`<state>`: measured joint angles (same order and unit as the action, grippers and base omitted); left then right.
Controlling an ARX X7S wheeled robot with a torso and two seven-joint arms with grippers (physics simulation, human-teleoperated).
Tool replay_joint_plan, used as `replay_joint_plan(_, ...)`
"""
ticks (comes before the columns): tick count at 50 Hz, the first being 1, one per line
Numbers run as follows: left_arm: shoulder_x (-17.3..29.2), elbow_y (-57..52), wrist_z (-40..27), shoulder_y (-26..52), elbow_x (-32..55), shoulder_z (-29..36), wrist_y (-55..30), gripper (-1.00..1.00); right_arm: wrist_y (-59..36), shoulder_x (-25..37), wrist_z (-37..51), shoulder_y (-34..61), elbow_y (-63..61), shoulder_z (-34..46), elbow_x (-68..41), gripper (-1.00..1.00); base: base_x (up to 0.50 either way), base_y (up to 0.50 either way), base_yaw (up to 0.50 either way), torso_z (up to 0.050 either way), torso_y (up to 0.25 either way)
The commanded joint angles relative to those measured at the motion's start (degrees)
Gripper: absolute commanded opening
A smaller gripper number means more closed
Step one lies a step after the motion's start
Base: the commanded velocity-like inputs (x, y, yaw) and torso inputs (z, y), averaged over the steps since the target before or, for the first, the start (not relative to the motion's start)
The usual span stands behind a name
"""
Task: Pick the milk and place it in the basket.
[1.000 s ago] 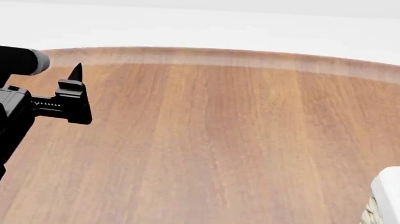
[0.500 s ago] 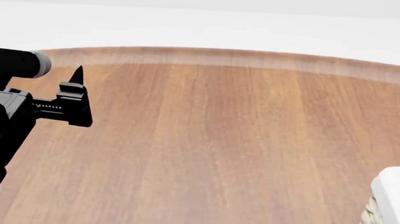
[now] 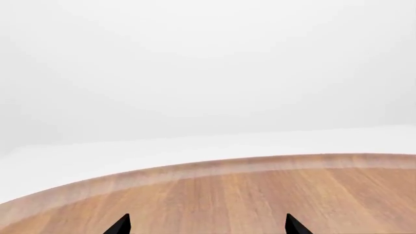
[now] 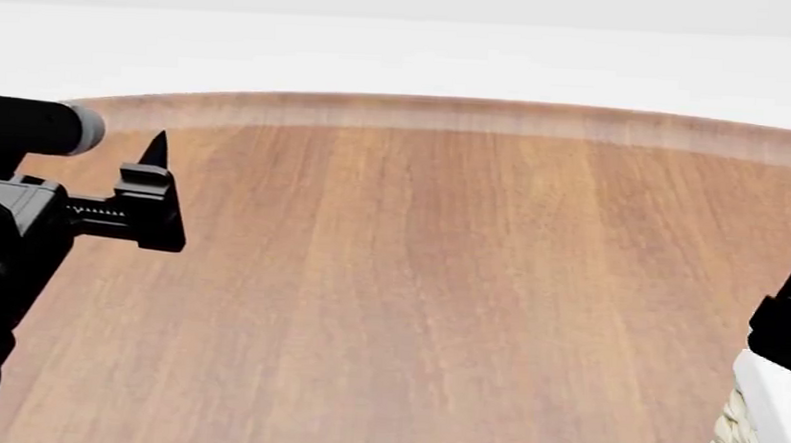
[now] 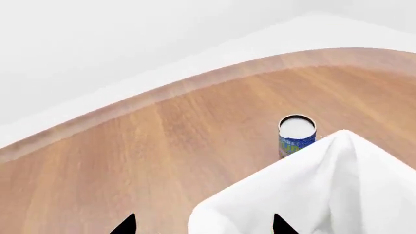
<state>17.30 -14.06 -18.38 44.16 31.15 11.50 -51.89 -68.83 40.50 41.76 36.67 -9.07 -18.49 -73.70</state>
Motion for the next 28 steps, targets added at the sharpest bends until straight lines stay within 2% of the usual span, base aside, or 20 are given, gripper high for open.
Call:
replay_joint_plan(1, -0.18, -0.25, -0.21, -0.18, 0.18, 0.47, 0.09, 1.00, -1.96, -5.71, -2.81, 11.83, -2.92, 15.33, 1.89, 1.00, 0.00, 0.00, 0.00, 0.000, 0.000)
replay_joint_plan(9, -0.25, -0.51, -0.24, -0.21, 0.45, 0.70, 0.13, 1.00, -1.04, -8.18, -5.25, 13.16, -3.66, 19.20, 3.09, 1.00, 0.00, 0.00, 0.00, 0.000, 0.000)
replay_joint_plan(28, -0.21, -1.15, -0.62, -0.20, 1.02, 1.06, -0.13, 1.00, -0.51, -8.62, -6.40, 12.61, -5.29, 20.52, 2.26, 1.00, 0.00, 0.00, 0.00, 0.000, 0.000)
